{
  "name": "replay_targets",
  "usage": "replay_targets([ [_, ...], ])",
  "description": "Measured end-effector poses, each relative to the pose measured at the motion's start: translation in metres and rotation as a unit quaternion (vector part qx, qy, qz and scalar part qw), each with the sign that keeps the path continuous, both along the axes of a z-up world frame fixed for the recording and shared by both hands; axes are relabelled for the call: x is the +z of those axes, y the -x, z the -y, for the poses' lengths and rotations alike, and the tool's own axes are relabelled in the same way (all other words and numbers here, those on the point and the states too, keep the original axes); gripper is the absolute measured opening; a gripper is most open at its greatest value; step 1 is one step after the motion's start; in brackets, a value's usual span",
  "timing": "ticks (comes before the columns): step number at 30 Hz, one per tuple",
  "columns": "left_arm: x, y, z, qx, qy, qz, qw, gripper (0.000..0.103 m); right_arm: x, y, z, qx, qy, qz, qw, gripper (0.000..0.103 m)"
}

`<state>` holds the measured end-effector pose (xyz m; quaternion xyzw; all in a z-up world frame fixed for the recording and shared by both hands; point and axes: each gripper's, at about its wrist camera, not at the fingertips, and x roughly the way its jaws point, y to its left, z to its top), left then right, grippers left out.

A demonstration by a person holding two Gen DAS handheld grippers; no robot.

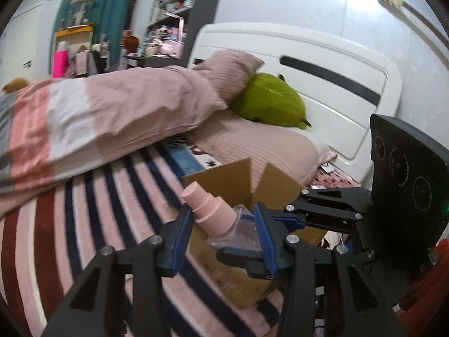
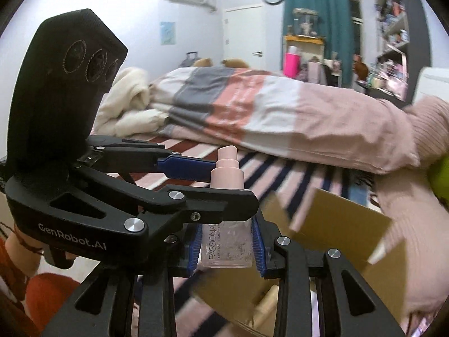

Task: Organize rigid objects
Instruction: 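Carry the clear perfume bottle over the cardboard box, then lower the perfume bottle into the box and open the right gripper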

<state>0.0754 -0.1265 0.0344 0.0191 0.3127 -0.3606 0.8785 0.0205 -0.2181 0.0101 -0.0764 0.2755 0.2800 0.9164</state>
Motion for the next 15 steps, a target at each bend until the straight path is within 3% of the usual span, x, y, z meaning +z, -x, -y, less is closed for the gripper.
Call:
replay_targets([
  [6, -0.008, -0.016, 0.051, -0.036, -0.026, -0.024, 0.9987, 0.041, -0.008, -0.005, 0.048, -0.045, -0.003, -0.013, 0.999, 0.027],
  [12, -0.017, -0.022, 0.076, -0.051, -0.049, -0.039, 0.9967, 0.042, -0.020, -0.010, 0.072, -0.067, -0.002, -0.031, 0.997, 0.027],
  [14, -0.018, -0.022, 0.079, -0.052, -0.059, -0.038, 0.9962, 0.056, -0.022, -0.010, 0.077, -0.071, 0.001, -0.035, 0.997, 0.027],
  [15, -0.018, -0.022, 0.080, -0.052, -0.059, -0.036, 0.9963, 0.072, -0.024, -0.012, 0.077, -0.075, 0.005, -0.041, 0.996, 0.027],
])
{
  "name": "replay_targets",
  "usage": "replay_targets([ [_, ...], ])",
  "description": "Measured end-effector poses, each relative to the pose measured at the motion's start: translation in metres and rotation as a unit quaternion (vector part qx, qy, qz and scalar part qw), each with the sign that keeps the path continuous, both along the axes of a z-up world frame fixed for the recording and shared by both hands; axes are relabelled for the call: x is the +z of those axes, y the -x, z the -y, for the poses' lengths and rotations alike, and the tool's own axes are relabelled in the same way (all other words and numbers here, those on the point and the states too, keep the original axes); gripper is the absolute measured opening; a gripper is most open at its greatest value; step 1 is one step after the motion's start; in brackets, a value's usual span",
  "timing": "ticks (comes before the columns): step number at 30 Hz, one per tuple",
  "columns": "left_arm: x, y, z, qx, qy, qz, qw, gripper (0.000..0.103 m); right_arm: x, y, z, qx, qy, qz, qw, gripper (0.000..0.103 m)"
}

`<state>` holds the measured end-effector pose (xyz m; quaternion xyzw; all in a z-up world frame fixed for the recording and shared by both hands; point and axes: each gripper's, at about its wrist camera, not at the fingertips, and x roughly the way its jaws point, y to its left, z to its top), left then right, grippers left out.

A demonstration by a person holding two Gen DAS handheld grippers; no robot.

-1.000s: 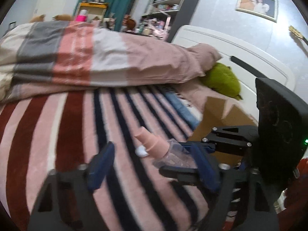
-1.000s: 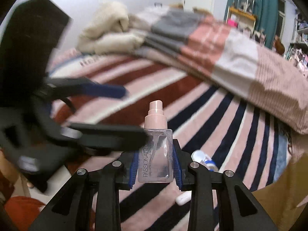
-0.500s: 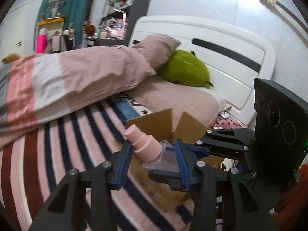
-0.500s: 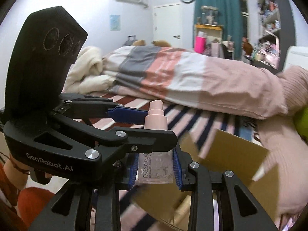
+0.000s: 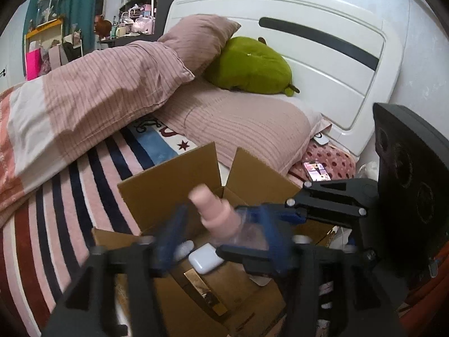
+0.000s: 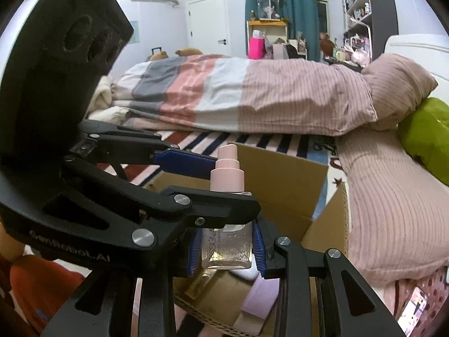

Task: Organize rigid objects
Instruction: 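Lower the perfume bottle into the box and open the right gripper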

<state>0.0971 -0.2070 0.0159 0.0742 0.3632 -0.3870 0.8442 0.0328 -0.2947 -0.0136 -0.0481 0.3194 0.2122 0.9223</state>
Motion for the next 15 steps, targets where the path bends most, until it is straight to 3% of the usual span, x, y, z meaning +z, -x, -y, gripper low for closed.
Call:
replay_targets([
  [1, 0.001, 0.001, -0.001, 0.003, 0.003, 0.005, 1.0000, 0.082, -0.001, -0.001, 0.001, -0.004, 0.002, -0.004, 1.000, 0.032],
  [3, 0.005, 0.003, -0.005, 0.009, 0.005, 0.016, 0.9998, 0.084, -0.001, -0.001, 0.007, -0.015, 0.000, -0.010, 1.000, 0.049],
  [4, 0.006, 0.003, -0.007, 0.011, 0.005, 0.017, 0.9998, 0.084, -0.001, 0.000, 0.010, -0.017, -0.005, -0.009, 1.000, 0.052],
  [15, 0.016, 0.011, -0.043, 0.040, 0.017, 0.028, 0.9986, 0.086, 0.005, 0.004, 0.003, -0.018, 0.012, -0.007, 1.000, 0.053],
])
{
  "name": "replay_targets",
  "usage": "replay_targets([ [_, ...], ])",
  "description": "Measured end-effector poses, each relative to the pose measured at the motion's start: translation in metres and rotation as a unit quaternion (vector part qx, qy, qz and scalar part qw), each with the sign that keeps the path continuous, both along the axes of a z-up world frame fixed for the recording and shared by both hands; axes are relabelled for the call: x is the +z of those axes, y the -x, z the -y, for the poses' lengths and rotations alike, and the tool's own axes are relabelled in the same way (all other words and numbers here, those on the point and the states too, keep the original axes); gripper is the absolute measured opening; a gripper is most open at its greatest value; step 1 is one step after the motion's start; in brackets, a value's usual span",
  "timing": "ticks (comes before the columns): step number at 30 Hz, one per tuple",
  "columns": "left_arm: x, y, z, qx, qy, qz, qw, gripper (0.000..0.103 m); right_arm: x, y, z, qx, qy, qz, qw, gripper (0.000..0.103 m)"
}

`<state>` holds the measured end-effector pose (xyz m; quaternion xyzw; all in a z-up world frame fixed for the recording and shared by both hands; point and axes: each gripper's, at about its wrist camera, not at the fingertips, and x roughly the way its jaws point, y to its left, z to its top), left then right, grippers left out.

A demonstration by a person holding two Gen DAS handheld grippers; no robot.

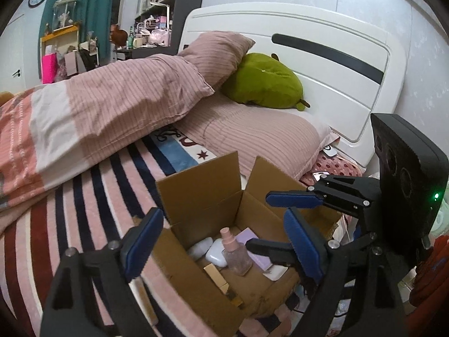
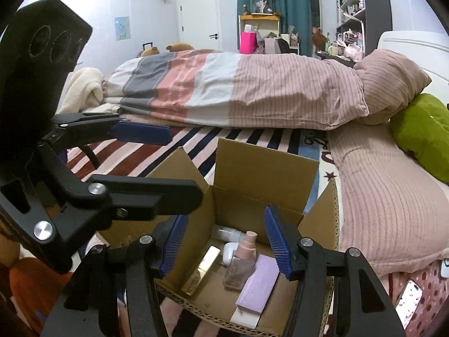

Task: Organize rigid objects
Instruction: 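Lower the perfume bottle into the box and open the right gripper, then grasp the white rectangular case on the bed with the right gripper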

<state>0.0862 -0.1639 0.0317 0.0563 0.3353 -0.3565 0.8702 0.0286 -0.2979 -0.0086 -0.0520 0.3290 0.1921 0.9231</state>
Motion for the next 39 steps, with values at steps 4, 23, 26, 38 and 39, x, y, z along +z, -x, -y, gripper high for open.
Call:
replay_targets([
  [4, 0.004, 0.005, -0.023, 0.014, 0.015, 0.005, 0.9998, 0.086, 0.004, 0.003, -0.010, 0.002, 0.011, 0.002, 1.000, 0.053],
  [23, -0.036, 0.024, -0.220, 0.157, 0.064, 0.020, 0.9853, 0.090, -0.002, -0.003, -0.178, 0.125, 0.036, -0.038, 0.991, 0.053],
  [26, -0.055, 0.024, -0.239, 0.172, 0.064, 0.015, 0.9828, 0.090, -0.020, -0.007, -0.207, 0.146, 0.046, -0.061, 0.986, 0.053],
  [38, -0.122, 0.021, -0.266, 0.181, 0.051, -0.019, 0.9820, 0.090, -0.129, -0.054, -0.207, 0.025, 0.106, -0.142, 0.984, 0.053],
  [39, -0.124, 0.021, -0.267, 0.180, 0.052, -0.021, 0.9820, 0.090, -0.135, -0.058, -0.205, 0.016, 0.109, -0.147, 0.983, 0.053],
])
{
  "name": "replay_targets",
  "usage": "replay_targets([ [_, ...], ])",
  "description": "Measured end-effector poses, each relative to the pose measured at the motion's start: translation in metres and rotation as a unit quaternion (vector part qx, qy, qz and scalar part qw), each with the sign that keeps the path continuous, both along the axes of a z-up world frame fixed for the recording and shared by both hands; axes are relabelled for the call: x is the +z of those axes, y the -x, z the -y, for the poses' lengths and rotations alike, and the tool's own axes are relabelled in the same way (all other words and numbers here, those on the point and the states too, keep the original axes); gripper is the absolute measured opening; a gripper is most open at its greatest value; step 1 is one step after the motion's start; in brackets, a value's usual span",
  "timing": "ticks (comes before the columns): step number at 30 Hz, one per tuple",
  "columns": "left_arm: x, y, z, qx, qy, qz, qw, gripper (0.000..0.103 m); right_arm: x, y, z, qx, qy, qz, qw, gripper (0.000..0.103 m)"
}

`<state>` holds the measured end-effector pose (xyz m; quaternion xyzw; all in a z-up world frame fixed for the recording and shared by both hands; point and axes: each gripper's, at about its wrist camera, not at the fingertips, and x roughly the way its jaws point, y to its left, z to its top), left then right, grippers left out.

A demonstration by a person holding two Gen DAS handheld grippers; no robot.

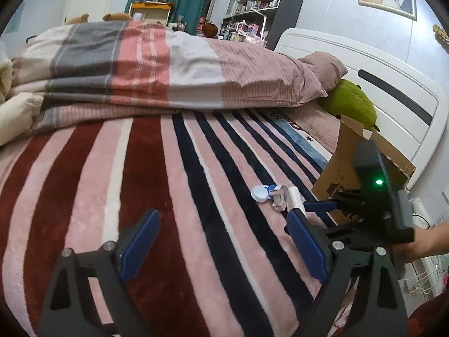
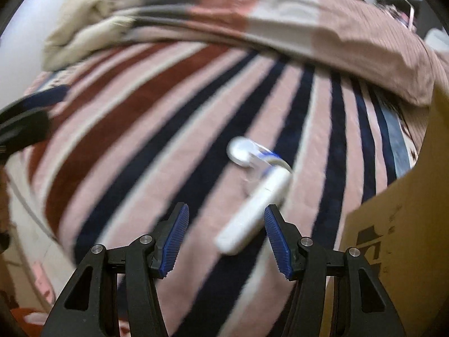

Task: Organize rigid objects
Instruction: 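Grasp the white rectangular case on the bed with the right gripper, then carry the white case into the cardboard box and release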

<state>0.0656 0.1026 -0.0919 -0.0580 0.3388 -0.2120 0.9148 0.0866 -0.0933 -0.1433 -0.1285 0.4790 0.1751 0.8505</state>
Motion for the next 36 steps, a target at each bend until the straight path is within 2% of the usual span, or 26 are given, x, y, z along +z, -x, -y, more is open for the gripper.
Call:
replay_targets([
  [3, -0.002, -0.001, -0.001, -0.001, -0.001, -0.001, 1.0000, 0.090, -0.013, -0.007, 0.009, -0.022, 0.007, -0.008, 1.000, 0.049],
  [4, -0.002, -0.001, -0.001, -0.001, -0.001, 0.000, 1.0000, 0.090, -0.015, -0.008, 0.011, -0.023, 0.009, -0.006, 1.000, 0.034],
  [5, -0.002, -0.001, -0.001, -0.001, 0.001, 0.000, 1.0000, 0.090, -0.016, -0.007, 0.012, -0.024, 0.016, -0.002, 1.000, 0.026],
  [7, -0.002, -0.001, -0.001, -0.003, 0.005, -0.001, 1.0000, 0.090, -0.018, -0.005, 0.014, -0.019, 0.013, -0.001, 1.000, 0.017],
  [10, 0.002, 0.001, 0.002, -0.006, 0.006, 0.003, 1.0000, 0.090, -0.014, 0.005, 0.011, 0.002, 0.021, 0.012, 1.000, 0.014],
  [15, 0.010, 0.003, 0.010, -0.021, 0.017, 0.002, 0.9996, 0.090, 0.004, 0.026, 0.004, 0.042, -0.002, 0.029, 0.999, 0.014],
  [19, 0.024, 0.006, 0.028, -0.049, 0.045, 0.002, 0.9978, 0.090, 0.027, 0.042, -0.005, 0.074, -0.019, 0.053, 0.996, 0.014],
  [24, 0.049, 0.007, 0.056, -0.077, 0.070, 0.011, 0.9945, 0.090, 0.067, 0.056, -0.011, 0.105, -0.064, 0.081, 0.989, 0.014],
  [26, 0.061, 0.009, 0.071, -0.086, 0.071, 0.020, 0.9936, 0.084, 0.083, 0.062, -0.008, 0.116, -0.081, 0.095, 0.985, 0.014],
  [28, 0.075, 0.009, 0.087, -0.097, 0.070, 0.026, 0.9925, 0.065, 0.096, 0.066, -0.002, 0.120, -0.098, 0.112, 0.982, 0.014],
  [32, 0.098, 0.005, 0.116, -0.108, 0.073, 0.035, 0.9909, 0.054, 0.124, 0.072, 0.022, 0.116, -0.124, 0.154, 0.973, 0.013],
  [33, 0.103, 0.004, 0.124, -0.117, 0.072, 0.037, 0.9899, 0.048, 0.127, 0.071, 0.029, 0.114, -0.128, 0.157, 0.972, 0.013],
  [36, 0.114, 0.001, 0.155, -0.131, 0.055, 0.041, 0.9889, 0.047, 0.136, 0.072, 0.055, 0.102, -0.139, 0.167, 0.971, 0.013],
])
